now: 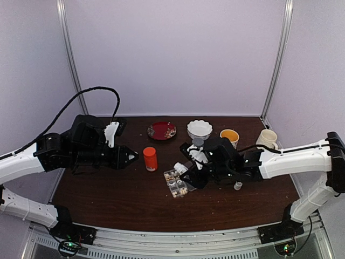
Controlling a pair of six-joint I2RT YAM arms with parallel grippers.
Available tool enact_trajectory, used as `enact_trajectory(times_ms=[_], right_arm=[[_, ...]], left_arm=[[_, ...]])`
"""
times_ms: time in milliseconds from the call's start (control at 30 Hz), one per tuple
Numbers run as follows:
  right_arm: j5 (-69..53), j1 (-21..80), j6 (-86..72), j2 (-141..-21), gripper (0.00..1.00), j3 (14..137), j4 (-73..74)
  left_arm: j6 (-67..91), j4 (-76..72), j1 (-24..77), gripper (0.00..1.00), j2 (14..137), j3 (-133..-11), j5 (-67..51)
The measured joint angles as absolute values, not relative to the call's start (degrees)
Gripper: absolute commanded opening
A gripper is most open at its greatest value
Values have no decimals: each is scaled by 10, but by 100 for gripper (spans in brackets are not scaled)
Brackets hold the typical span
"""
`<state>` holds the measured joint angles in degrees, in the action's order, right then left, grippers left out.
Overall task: Sort the pills into containers
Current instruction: Pour the pill, then screw the lid of the pill bottle onto the pill bottle.
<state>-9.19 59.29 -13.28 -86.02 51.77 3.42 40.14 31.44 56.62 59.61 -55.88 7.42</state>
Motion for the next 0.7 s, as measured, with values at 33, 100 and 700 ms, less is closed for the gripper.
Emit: enact_trajectory(times_ms=[33, 100, 700], right_arm=[[-92, 594, -128, -842, 0, 500, 12], [-92, 595, -116, -804, 0, 468, -31], [-105, 598, 38, -537, 0, 414, -358]], left_arm=[[401, 315, 566, 0, 596, -559, 74], [401, 316, 566, 0, 597, -559, 74], [405, 329, 566, 0, 604, -576, 60]])
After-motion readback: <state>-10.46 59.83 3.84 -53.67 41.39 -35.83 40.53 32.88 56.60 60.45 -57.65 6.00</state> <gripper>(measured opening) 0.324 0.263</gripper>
